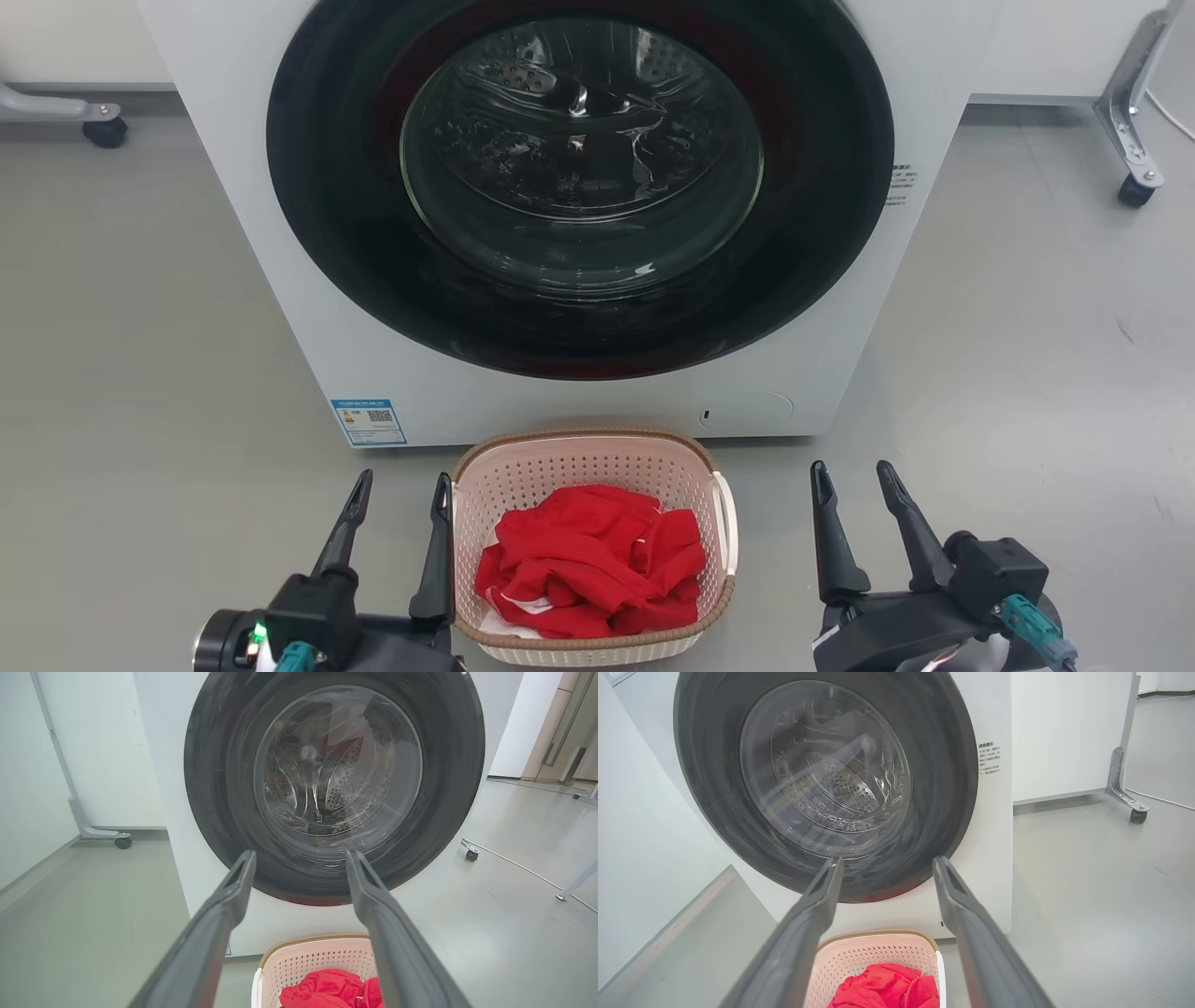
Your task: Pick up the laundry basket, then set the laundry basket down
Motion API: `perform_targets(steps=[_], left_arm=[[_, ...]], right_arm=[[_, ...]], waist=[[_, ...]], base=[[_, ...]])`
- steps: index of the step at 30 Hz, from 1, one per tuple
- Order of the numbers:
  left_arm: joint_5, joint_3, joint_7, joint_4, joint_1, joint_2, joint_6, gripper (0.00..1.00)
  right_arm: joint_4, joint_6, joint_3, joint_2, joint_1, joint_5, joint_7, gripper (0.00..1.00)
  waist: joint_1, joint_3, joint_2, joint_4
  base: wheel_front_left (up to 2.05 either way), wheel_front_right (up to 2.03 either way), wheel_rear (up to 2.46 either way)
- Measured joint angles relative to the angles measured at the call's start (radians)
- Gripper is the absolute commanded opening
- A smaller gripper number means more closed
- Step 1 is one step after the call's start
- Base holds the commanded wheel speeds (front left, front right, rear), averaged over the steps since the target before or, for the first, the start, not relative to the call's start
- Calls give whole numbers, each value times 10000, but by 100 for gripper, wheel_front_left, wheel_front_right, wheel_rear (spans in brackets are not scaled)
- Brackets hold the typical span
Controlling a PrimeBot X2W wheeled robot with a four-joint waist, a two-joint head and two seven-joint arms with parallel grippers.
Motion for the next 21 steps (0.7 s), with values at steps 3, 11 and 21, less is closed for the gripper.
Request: perform_targets(steps=[3,11,21], left_arm=[[477,-92,-98,-94,11,0,79,100],[1185,-153,-305,-184,35,-15,230,100],[1160,59,-305,-180,226,-82,232,100]], right_arm=[[-4,-27,35,-4,1,-320,-94,100],[-69,-198,109,-8,11,-1122,-274,100],[-159,-198,0,-8,38,-1124,-303,100]], waist=[[-1,-8,0,-2],[0,-52,0,-1],[0,-70,0,-11]], base=[[0,0,0],[0,0,0],[0,0,0]])
